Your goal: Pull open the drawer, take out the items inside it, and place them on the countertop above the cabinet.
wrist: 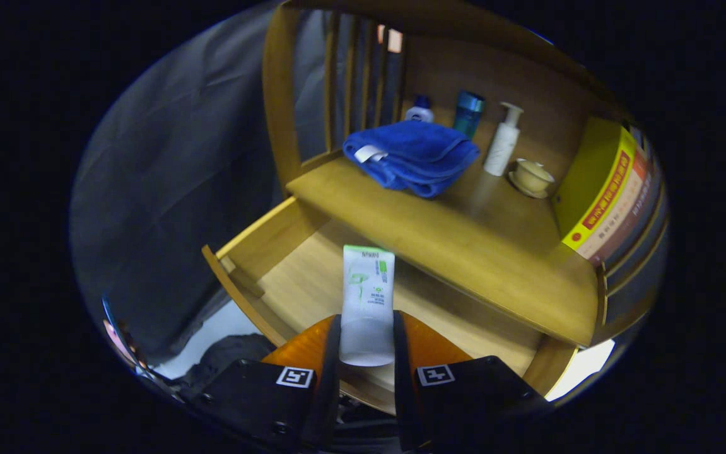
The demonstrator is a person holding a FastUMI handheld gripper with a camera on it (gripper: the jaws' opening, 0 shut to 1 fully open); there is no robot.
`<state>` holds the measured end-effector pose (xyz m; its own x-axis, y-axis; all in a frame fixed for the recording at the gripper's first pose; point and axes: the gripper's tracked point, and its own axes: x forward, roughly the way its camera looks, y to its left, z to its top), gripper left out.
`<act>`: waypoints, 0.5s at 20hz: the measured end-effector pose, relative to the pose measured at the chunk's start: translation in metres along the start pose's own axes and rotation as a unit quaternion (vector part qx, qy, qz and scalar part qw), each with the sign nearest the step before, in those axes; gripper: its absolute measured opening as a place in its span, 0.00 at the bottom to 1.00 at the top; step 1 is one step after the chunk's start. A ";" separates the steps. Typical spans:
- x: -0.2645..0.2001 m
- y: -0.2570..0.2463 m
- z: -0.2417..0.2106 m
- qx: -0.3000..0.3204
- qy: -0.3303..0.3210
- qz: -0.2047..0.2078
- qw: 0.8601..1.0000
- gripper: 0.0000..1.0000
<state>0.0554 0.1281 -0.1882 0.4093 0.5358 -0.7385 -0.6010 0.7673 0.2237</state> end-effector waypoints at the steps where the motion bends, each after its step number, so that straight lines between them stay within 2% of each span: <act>1: -0.006 -0.004 0.002 0.007 -0.006 -0.002 1.000 0.46; 5: -0.024 -0.004 -0.004 0.001 -0.018 -0.009 1.000 0.46; 10: -0.059 0.013 0.012 0.019 -0.054 0.011 0.998 0.46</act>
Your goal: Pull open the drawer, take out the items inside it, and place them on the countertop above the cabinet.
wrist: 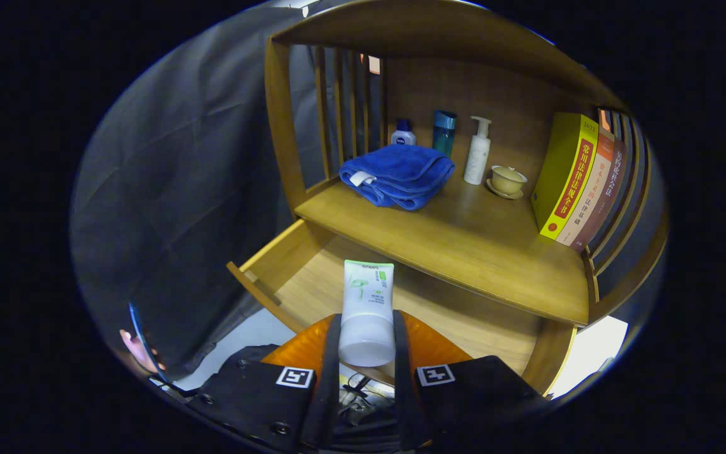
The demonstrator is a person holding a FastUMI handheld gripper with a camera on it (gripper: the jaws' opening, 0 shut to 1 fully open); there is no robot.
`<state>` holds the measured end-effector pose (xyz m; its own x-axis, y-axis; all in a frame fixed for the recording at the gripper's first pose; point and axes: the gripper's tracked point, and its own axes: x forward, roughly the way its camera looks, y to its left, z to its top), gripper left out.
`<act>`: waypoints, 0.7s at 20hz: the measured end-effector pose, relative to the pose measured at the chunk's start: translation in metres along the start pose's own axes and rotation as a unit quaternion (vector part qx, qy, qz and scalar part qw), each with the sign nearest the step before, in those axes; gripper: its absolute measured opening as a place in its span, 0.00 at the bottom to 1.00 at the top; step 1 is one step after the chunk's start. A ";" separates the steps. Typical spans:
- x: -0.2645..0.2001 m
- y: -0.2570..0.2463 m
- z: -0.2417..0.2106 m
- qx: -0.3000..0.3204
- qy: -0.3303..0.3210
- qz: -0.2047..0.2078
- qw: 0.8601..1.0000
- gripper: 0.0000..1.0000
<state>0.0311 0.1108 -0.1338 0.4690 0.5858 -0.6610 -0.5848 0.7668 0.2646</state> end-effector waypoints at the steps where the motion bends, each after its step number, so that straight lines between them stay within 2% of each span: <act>1: -0.003 -0.003 0.011 0.003 -0.016 -0.006 1.000 0.46; 3: -0.006 -0.018 0.036 0.006 -0.051 -0.040 0.998 0.46; 7: 0.010 -0.072 0.068 -0.007 -0.097 -0.144 0.985 0.46; 9: 0.030 -0.099 0.070 -0.007 -0.105 -0.187 0.977 0.46; 14: 0.082 -0.148 0.055 0.019 -0.094 -0.258 0.961 0.46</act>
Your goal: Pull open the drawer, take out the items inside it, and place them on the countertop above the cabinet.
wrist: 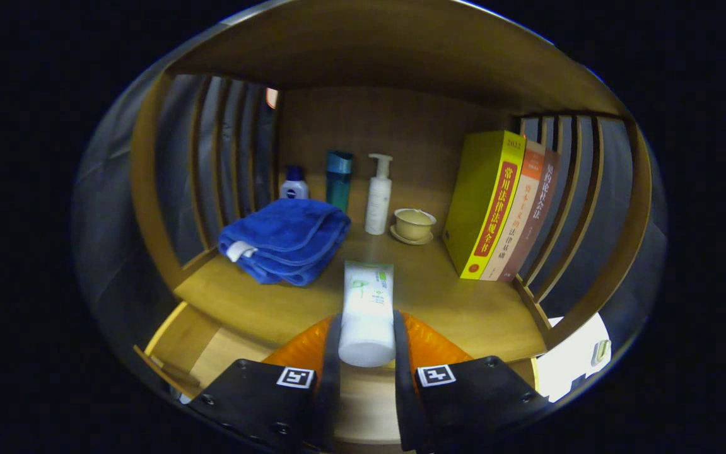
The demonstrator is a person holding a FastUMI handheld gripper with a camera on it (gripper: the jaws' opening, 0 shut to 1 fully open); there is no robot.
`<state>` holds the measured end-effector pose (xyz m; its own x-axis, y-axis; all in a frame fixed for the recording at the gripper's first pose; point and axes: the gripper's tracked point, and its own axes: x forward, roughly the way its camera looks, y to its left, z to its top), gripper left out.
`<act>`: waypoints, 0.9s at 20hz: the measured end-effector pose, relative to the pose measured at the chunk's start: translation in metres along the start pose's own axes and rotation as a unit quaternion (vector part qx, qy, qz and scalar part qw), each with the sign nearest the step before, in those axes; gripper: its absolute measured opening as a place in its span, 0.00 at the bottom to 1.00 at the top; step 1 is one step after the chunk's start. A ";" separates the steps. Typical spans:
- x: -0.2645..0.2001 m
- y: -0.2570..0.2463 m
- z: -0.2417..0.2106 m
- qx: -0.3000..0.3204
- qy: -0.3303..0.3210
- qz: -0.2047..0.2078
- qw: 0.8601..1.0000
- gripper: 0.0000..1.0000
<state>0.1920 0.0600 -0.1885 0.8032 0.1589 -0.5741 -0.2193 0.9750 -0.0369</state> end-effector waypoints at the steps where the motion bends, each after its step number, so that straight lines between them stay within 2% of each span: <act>1: 0.008 -0.003 -0.004 0.001 -0.001 -0.011 1.000 0.46; 6: 0.028 -0.001 -0.036 0.030 0.026 -0.026 0.999 0.46; 14: 0.029 -0.005 -0.034 0.024 0.010 -0.043 0.999 0.56; 18: 0.023 -0.009 -0.029 0.038 0.001 -0.046 0.998 0.90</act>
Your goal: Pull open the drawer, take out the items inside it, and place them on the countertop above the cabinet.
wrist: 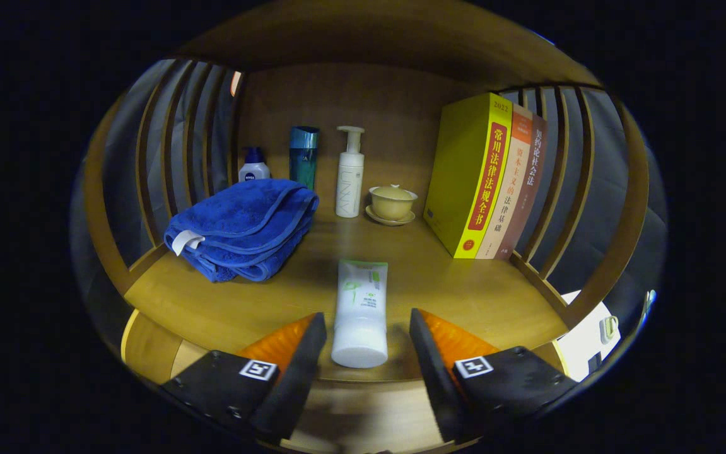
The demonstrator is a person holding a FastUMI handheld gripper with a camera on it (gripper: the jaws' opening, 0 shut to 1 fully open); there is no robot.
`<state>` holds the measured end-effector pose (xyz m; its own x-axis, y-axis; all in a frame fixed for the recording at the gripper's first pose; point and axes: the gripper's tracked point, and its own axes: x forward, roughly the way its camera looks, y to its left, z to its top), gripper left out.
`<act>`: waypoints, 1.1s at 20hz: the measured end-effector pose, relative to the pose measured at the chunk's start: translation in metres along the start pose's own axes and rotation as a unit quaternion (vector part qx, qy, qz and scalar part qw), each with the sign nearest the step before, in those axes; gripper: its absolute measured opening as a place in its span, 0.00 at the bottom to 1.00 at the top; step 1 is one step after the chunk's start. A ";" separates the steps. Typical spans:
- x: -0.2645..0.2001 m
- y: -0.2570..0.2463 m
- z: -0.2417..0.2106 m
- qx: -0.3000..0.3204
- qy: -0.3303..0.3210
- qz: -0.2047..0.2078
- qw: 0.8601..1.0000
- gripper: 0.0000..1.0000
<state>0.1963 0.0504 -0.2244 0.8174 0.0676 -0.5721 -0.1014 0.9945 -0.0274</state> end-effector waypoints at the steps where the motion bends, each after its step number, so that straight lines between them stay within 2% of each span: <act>1: -0.002 -0.002 0.005 -0.002 -0.007 -0.001 1.000 0.98; 4: -0.017 -0.001 0.019 -0.008 -0.023 0.004 1.000 0.99; 7: -0.041 0.007 0.037 0.014 -0.043 0.025 0.999 0.99; 15: -0.144 -0.007 0.110 0.066 -0.148 0.067 0.984 0.99; 19: -0.191 -0.048 0.137 0.074 -0.200 0.053 0.975 0.98; 22: -0.221 -0.068 0.138 0.066 -0.236 0.029 0.969 0.97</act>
<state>0.1008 -0.0215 0.0171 0.9839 0.1227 -0.1301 -0.1075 0.9872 0.1177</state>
